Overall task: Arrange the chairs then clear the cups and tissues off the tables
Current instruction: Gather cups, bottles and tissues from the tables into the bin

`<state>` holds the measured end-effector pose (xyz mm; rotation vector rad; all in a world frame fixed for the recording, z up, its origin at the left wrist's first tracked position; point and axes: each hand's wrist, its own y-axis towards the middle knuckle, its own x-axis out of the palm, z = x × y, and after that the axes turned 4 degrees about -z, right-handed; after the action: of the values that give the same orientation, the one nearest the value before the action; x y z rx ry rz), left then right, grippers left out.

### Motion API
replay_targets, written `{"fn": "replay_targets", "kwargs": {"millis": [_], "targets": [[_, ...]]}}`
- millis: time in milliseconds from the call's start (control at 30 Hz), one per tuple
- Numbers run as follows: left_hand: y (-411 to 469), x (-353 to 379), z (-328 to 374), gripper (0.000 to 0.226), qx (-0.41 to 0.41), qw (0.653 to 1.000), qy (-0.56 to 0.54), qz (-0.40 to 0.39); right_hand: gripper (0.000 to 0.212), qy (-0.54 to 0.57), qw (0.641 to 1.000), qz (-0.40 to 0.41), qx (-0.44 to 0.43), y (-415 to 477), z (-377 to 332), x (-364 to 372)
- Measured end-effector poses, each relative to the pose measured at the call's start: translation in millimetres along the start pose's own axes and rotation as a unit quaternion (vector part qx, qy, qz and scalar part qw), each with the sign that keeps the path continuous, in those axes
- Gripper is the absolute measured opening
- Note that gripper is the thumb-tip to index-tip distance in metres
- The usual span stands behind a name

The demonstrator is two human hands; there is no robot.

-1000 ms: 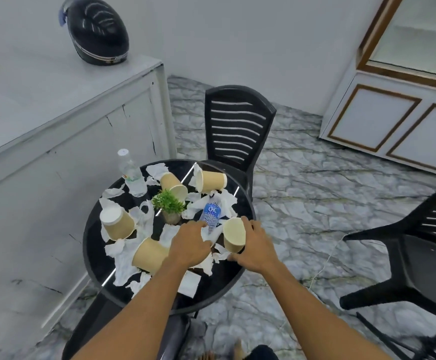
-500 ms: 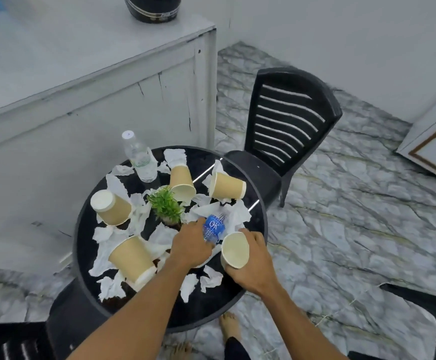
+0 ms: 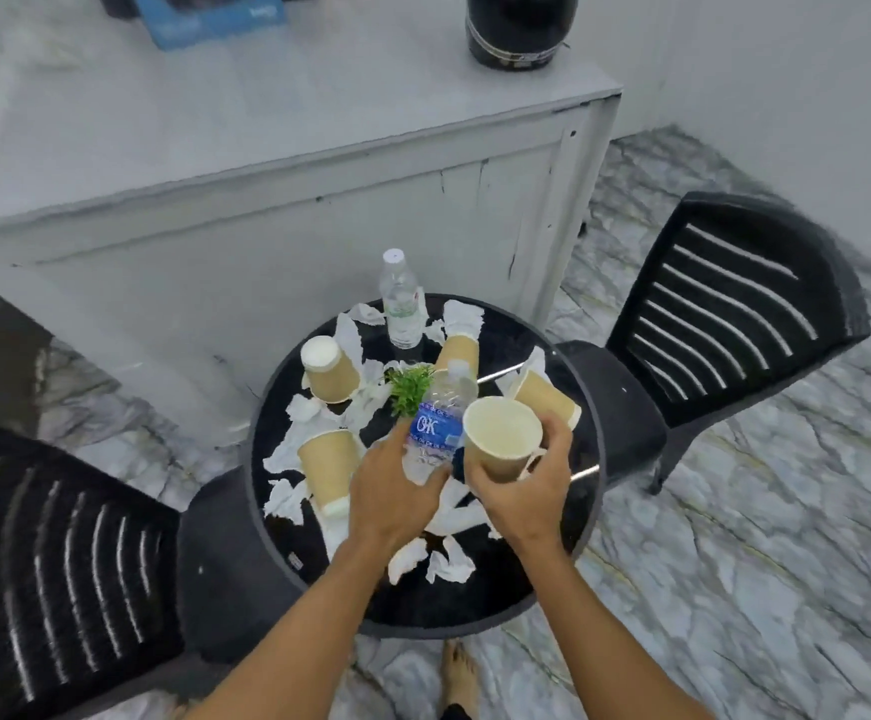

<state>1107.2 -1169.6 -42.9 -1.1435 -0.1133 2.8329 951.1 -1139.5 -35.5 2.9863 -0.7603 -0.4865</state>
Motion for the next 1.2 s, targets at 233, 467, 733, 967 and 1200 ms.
{"fn": "replay_targets", "kwargs": {"millis": [233,467,733,967,1200], "targets": [[-62,-117,-52,0.061,-0.05,0.966,-0.081,0.241,0.09,0.045,0.988,-0.137,-0.063,-42,-68,109],[-207,-212,-146,0.068,-0.174,0.896,-0.08,0.401,0.081,0.045,0.93,-0.353,-0.091,-182,-132,203],[-399,-245,-232,0.075,-0.333,0.791,-0.079,0.507,0.076,0.002,0.83,-0.546,-0.111,-380,-148,258],[-528,-246,-284,0.071,-0.447,0.697,-0.083,0.554,0.074,-0.044,0.724,-0.675,-0.136,-516,-153,290],[-582,-248,-327,0.067,-0.526,0.609,-0.103,0.585,0.068,-0.086,0.639,-0.753,-0.127,-605,-151,338]]}}
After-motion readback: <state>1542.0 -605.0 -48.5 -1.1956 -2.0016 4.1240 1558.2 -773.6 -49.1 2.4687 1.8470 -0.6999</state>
